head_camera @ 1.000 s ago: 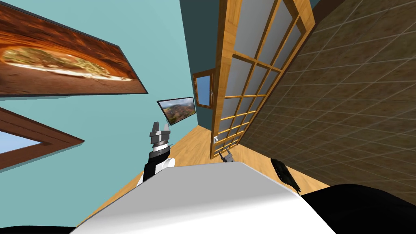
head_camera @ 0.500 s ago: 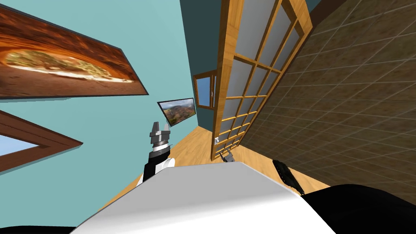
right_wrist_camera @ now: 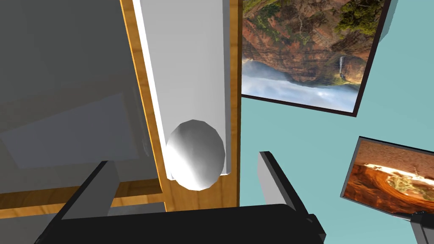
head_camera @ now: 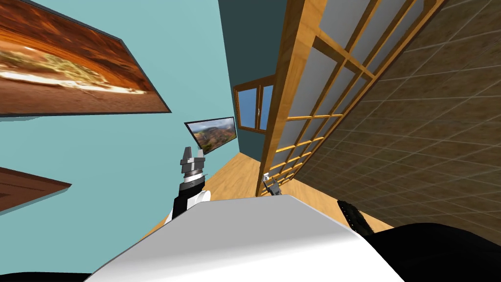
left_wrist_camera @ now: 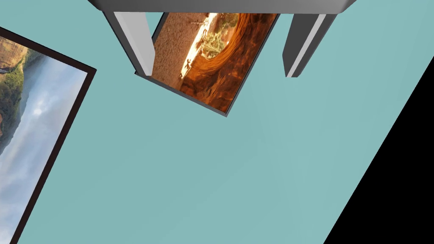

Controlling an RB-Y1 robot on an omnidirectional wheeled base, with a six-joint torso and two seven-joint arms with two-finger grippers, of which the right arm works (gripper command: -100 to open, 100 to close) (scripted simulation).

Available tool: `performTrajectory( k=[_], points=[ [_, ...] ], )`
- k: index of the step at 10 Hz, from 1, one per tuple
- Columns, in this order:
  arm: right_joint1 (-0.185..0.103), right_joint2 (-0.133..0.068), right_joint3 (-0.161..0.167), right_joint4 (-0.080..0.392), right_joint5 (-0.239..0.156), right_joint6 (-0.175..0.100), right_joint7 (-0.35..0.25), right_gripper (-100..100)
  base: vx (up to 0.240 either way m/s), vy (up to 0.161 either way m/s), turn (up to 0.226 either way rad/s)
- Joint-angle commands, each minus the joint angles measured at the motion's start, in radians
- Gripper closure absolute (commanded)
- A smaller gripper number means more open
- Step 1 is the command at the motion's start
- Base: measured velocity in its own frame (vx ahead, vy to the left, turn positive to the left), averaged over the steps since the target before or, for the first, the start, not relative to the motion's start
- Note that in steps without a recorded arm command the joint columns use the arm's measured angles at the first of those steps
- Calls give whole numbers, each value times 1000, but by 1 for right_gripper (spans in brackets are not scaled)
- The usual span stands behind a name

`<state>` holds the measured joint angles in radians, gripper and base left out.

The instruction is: Push the door open

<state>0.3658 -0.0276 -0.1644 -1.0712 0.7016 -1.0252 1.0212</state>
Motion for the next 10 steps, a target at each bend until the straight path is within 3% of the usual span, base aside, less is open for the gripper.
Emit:
performTrajectory(
  k=[1, 2, 7, 8, 9, 10],
  points=[
    [0, 0, 0, 0, 0, 0, 0, -100, 86, 31, 5],
    [0, 0, 0, 0, 0, 0, 0, 100, -11, -3, -5],
    [0, 0, 0, 0, 0, 0, 0, 100, -19, -7, 0],
    [17, -17, -14, -9, -5, -6, 10, -100, -108, 23, -185],
    [20, -16, -16, -10, -6, -6, 11, -100, -185, 42, -112],
    [30, 1, -25, -16, -9, -10, 17, -100, -198, 59, -81]
  ],
)
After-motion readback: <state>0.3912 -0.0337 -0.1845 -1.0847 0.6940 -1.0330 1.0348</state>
